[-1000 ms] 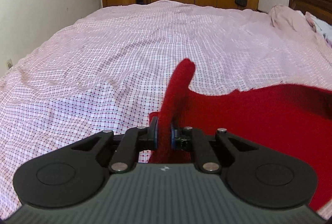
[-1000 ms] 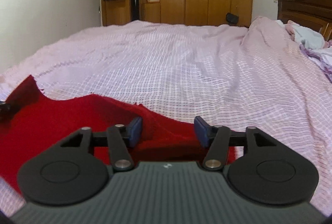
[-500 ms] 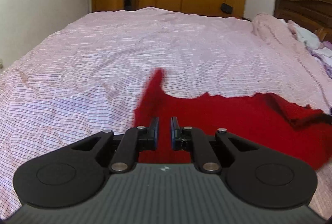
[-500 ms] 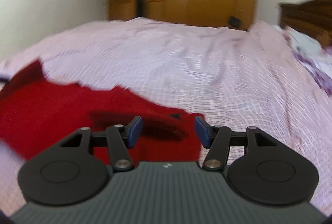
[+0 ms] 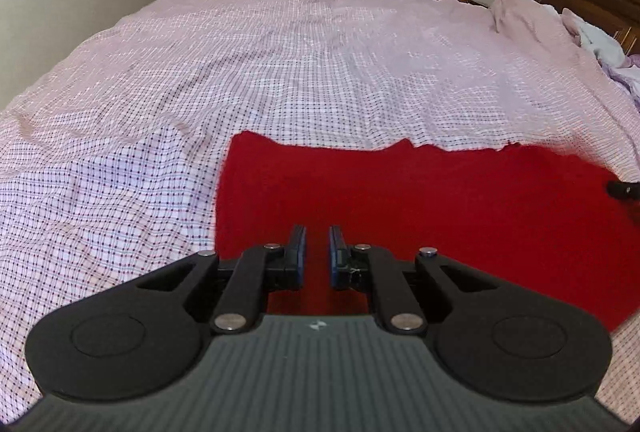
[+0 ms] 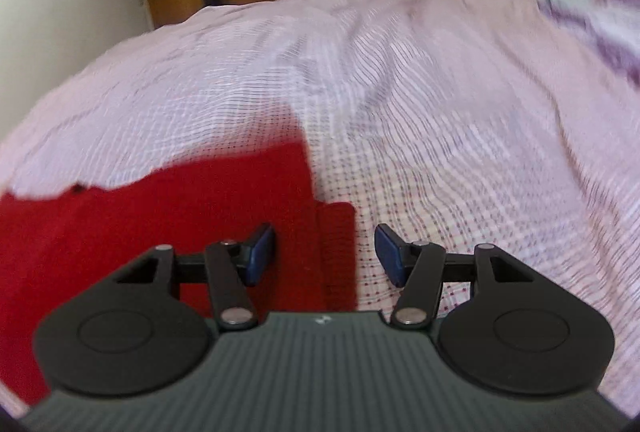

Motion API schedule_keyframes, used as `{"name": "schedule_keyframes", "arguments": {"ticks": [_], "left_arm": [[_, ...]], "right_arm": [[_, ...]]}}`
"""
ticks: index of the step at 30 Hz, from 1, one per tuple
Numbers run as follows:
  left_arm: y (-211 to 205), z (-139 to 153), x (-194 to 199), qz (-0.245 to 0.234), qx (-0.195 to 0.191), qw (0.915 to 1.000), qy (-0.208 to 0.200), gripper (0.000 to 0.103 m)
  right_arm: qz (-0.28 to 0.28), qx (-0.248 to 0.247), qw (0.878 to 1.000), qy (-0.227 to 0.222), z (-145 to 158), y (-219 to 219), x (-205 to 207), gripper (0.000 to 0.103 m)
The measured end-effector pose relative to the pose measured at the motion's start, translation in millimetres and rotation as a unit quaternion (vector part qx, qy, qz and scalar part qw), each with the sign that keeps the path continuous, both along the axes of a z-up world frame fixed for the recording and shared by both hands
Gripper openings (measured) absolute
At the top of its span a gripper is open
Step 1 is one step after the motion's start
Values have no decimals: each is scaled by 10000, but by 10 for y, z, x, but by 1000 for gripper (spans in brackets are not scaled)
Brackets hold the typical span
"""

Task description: Fold small clothes

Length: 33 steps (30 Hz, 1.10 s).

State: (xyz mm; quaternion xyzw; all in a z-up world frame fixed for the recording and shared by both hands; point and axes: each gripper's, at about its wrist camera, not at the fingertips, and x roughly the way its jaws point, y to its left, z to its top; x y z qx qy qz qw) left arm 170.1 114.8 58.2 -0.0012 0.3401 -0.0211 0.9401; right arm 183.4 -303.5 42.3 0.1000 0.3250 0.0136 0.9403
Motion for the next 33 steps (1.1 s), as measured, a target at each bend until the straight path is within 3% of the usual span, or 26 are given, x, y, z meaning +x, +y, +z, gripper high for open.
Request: {"name": "schedule_keyframes", "arguments": {"ticks": [4,10,14,20,25,30,33], "left_arm": [[19,-13,42,1,8,10000,35,11],[-14,45,9,4,111,9998,153,12],[-32,107,-122,128,164,9994,277,45],[-72,185,-396,212,437,9981,382,54],[-64,203,-560,523,559,9960,470,58],[18,166,-626,749,251,9946,678,58],[31,150,-636,851,195,9933,751,59]], "right_arm": [[-227,659,9975,93,-91,-144,14,58],[-281,980,9947,159,75,-168,-241,58],[-350,1360,9899,172,190,-249,-546,66],[-512,1912,9800,221,153,-266,-959,70],[-676,2149,9735,379,-18,-219,-1052,71],[-817,2199,9713,380,-169,-126,-1084,71],[-770,2269,9705,273,-245,-108,-1117,78]]}}
